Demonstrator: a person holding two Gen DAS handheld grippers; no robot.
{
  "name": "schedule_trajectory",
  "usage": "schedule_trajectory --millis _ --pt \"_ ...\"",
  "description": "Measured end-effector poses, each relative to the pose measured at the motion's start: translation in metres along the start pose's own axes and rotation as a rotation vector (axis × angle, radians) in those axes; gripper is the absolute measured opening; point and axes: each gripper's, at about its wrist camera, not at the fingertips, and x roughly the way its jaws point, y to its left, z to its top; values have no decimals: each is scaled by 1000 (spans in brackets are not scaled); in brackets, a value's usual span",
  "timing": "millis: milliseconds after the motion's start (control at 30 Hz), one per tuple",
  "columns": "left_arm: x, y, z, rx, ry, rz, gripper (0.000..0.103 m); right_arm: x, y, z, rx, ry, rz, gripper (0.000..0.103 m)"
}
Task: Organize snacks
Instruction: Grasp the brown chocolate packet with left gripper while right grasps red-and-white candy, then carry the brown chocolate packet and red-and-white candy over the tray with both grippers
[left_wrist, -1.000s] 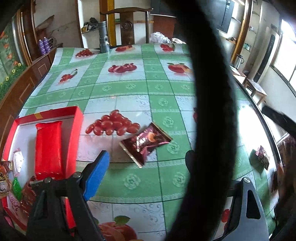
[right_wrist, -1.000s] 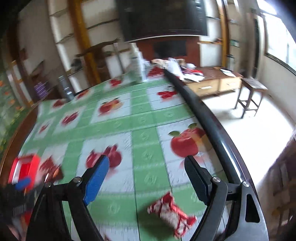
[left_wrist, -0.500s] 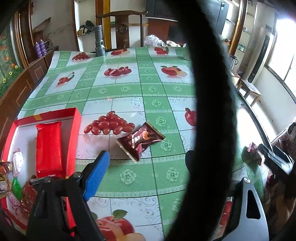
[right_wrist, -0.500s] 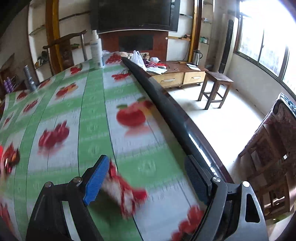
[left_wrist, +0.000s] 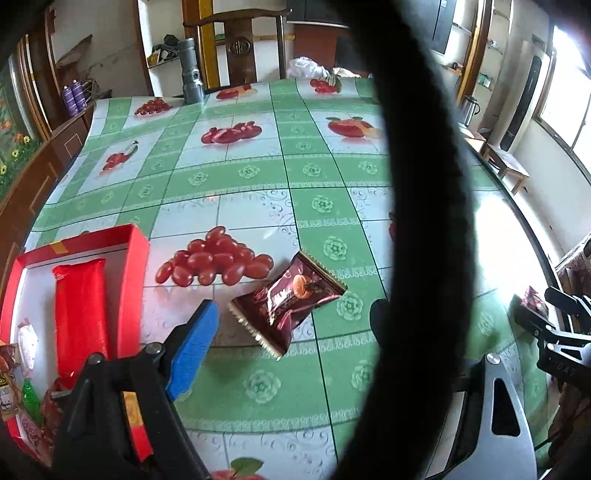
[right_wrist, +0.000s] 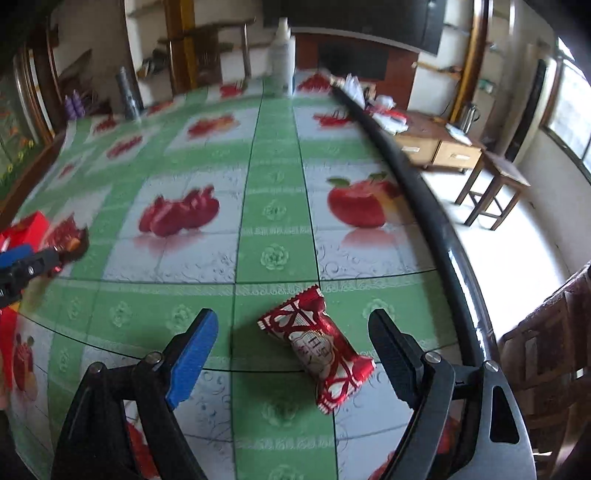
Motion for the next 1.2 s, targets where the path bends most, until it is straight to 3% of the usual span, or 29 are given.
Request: schedule_trajectory --millis 167,233,300,333,400,767,900,1200 --pt "25 -5 4 59 48 51 84 8 0 -8 -26 37 29 84" --pt "31 -6 1 73 67 41 79 6 3 -9 -41 28 40 82" --pt "28 -6 -2 67 54 -6 62 2 7 -11 -63 10 53 67" --pt "26 -8 -3 77 50 -14 49 1 8 -10 -70 6 55 62" --pt "24 -11 -4 96 50 -11 45 0 9 -8 -72 0 69 28" --pt "-4 -4 -18 42 20 -111 42 -15 4 -16 14 -29 185 24" --pt "-25 2 -21 7 -15 -95 42 -35 21 -16 -8 -64 221 24" --pt "-80 38 -50 -73 -104 33 42 -67 83 -18 -139 -115 263 24"
